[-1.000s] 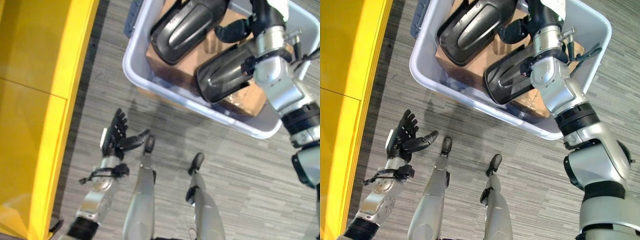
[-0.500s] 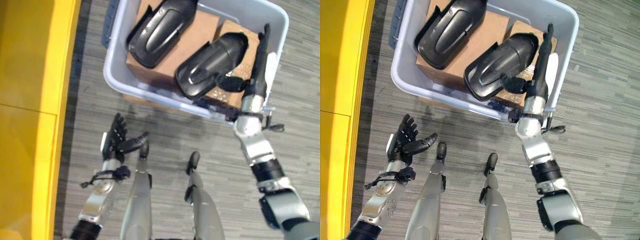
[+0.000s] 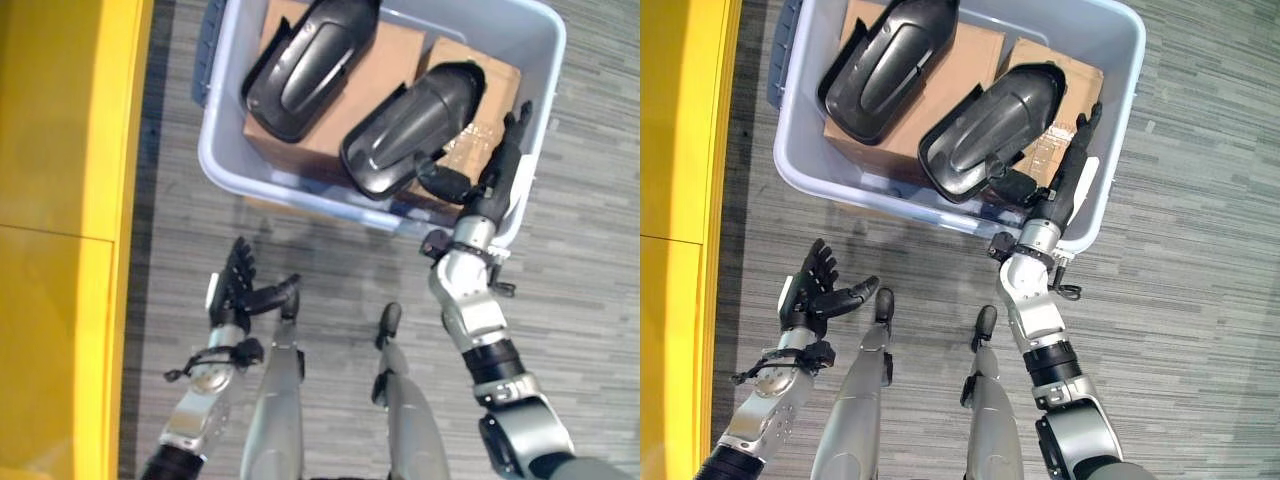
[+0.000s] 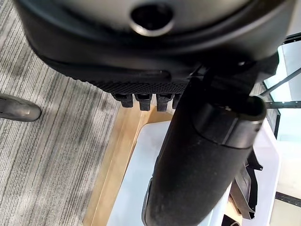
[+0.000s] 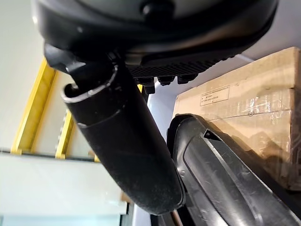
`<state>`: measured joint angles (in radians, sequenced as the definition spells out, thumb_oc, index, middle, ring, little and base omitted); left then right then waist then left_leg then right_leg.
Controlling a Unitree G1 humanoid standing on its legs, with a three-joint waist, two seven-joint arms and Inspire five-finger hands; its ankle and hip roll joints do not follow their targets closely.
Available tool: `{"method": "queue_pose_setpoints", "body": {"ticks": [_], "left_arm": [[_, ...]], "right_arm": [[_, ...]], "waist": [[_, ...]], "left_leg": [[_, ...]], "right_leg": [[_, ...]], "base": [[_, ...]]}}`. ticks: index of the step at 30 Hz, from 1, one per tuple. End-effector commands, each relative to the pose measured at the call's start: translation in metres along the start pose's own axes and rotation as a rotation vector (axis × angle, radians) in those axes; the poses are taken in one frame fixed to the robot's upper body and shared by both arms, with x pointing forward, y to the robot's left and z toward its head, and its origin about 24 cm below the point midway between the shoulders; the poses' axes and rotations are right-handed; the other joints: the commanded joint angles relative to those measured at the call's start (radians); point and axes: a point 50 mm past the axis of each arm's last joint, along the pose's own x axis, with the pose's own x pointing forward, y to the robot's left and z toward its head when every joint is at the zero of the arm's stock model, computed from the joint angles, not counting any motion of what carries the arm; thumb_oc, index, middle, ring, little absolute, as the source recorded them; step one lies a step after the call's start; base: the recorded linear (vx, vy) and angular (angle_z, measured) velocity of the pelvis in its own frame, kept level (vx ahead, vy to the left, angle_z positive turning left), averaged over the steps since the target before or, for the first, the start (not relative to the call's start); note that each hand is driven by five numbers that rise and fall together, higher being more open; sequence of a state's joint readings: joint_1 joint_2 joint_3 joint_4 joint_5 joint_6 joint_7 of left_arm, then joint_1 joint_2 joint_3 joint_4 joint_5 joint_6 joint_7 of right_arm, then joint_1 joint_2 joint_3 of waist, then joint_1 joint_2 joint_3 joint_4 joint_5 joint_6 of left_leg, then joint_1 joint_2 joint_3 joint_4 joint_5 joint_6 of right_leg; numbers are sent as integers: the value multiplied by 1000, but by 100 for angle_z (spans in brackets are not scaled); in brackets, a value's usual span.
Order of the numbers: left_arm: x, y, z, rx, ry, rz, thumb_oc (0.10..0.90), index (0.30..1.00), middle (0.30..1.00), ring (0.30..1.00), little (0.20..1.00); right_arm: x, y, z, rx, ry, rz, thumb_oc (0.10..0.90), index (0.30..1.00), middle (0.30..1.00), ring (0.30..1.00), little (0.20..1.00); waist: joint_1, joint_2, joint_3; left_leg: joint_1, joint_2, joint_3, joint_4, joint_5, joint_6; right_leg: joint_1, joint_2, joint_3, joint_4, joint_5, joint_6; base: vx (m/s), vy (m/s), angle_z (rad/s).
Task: Move parts from the plastic box to the shelf.
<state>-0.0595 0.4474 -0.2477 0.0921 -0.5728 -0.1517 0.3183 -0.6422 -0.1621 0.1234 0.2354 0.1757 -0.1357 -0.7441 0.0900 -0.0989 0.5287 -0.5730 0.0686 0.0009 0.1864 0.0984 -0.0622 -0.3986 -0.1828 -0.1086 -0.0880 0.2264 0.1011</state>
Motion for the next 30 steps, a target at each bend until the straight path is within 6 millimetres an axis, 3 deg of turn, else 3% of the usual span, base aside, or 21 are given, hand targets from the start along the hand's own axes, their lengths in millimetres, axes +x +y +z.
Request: {"method": "queue_pose_setpoints", "body": {"ticks": [1,20,30], "left_arm": [[-9,-10,9,2,-81,-37,900,1000,1000,1000,1000],[-9,-19,7,-5,-74,-51,900,1000,1000,1000,1000],[-8,-23,6,-16,-68,-50,900,1000,1000,1000,1000]], "right_arm": [[19,-2,52,220,-213,-67,900,1000,1000,1000,1000],[24,9,34,313,-66,-150,900,1000,1000,1000,1000],[28,12,13,352,58,-179,900,1000,1000,1000,1000]], "waist": [[-9,43,-72],[-6,81,-57],[-6,96,-48]], "left_leg": [[54,-11,-10,-33,-47,33],[46,-21,0,-21,-59,38],[34,-23,5,-4,-71,40]], "right_leg": [[59,-18,39,84,-129,49],[43,-27,47,97,-135,46],[33,-29,52,109,-142,42]], "base": [[0,0,0],[3,2,-1],[0,0,0]]}}
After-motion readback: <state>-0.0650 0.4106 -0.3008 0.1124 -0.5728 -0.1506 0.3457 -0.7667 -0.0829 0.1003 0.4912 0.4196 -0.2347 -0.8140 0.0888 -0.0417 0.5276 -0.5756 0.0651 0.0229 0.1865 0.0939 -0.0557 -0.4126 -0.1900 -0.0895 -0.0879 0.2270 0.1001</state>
